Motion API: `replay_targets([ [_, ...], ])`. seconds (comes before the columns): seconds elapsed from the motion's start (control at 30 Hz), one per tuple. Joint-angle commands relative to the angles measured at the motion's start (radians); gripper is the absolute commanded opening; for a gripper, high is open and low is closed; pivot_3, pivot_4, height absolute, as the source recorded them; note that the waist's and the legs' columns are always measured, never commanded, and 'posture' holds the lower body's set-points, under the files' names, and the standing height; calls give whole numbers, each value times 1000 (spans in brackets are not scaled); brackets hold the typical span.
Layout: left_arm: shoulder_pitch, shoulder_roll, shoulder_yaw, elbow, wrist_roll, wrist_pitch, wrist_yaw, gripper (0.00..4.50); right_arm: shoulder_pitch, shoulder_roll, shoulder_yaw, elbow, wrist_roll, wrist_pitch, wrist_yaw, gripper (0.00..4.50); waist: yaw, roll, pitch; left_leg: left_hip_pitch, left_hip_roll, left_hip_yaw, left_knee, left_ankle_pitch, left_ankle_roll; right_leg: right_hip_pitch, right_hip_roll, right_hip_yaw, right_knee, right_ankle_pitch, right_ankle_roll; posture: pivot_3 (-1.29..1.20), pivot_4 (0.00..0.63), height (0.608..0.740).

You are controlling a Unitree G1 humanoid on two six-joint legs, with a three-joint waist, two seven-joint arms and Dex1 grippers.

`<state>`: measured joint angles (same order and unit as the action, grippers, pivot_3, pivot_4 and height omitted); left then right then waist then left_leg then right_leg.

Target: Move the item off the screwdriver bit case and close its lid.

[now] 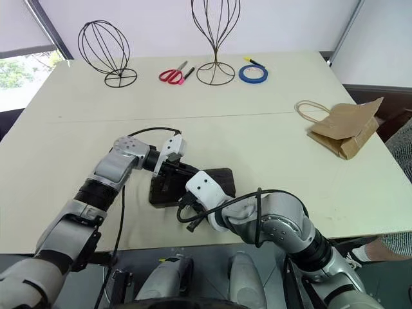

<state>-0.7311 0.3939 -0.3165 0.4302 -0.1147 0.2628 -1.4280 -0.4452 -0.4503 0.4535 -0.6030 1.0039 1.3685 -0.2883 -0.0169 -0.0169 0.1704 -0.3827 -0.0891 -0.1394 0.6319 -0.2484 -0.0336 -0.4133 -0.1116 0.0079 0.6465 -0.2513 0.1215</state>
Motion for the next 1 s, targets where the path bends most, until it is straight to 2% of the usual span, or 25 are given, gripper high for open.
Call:
replay_targets([
  [0.03, 47, 16, -73, 48, 57, 29, -6, 0, -38, 15, -92, -32, -24, -13, 59, 15, 0, 0, 0, 3, 0, 0, -1, 0, 0, 3, 0, 0, -1, 0, 0, 0, 150, 740],
  [0.1, 41, 16, -70, 60, 61, 19, 0, 0, -43, 8, -109, -36, 2, -2, 123, 15, 0, 0, 0, 9, 1, 0, -3, 0, 0, 9, 0, 0, -3, -4, 5, 0, 150, 740],
  [0.2, 19, 6, -56, 92, 60, 2, 21, 0, -55, -8, -185, -15, 79, 43, 220, 15, 1, 0, 0, 8, 0, 0, -2, 0, 0, 9, 0, 0, -3, -4, 6, 0, 150, 740],
  [0.33, -6, -5, -33, 119, 50, -10, 44, 0, -52, -77, -252, -66, 223, 87, 366, 15, 4, 0, 0, 8, 0, -1, -2, -1, 1, 9, 0, 0, -4, -4, 6, 0, 150, 740],
  [0.47, -18, -11, 1, 111, 27, -6, 72, 0, -66, -147, -292, -84, 277, 83, 454, 15, 5, 0, 0, 8, 0, -1, -2, -1, 1, 10, 0, -1, -6, -4, 6, 0, 150, 740],
  [0.57, -16, -11, 51, 54, -10, 29, 107, 0, -105, -167, -342, -30, 271, 56, 473, 15, 2, 0, 0, 7, 1, -1, -3, -1, 1, 10, 0, -1, -7, -4, 7, 0, 150, 740],
  [0.7, 15, 13, 144, -112, -114, 170, 138, 0, -154, -182, -391, 59, 219, 29, 487, 15, 1, 0, 1, 2, 1, -1, -3, -1, 2, 4, 0, -1, -7, -3, 6, 0, 150, 740],
  [0.8, 63, 61, 190, -255, -162, 253, 167, 0, -173, -214, -393, 94, 157, 5, 523, 15, 2, 0, 2, -11, 0, -1, -1, -1, 2, -9, 0, -1, -6, 0, 2, 0, 150, 740],
  [1.0, 181, 169, 300, -538, -266, 396, 253, 0, -177, -284, -366, 121, 30, -64, 641, 15, 4, 0, 2, -16, -1, 0, -2, -2, 2, -14, -1, 0, -8, 1, 2, 0, 150, 740],
])
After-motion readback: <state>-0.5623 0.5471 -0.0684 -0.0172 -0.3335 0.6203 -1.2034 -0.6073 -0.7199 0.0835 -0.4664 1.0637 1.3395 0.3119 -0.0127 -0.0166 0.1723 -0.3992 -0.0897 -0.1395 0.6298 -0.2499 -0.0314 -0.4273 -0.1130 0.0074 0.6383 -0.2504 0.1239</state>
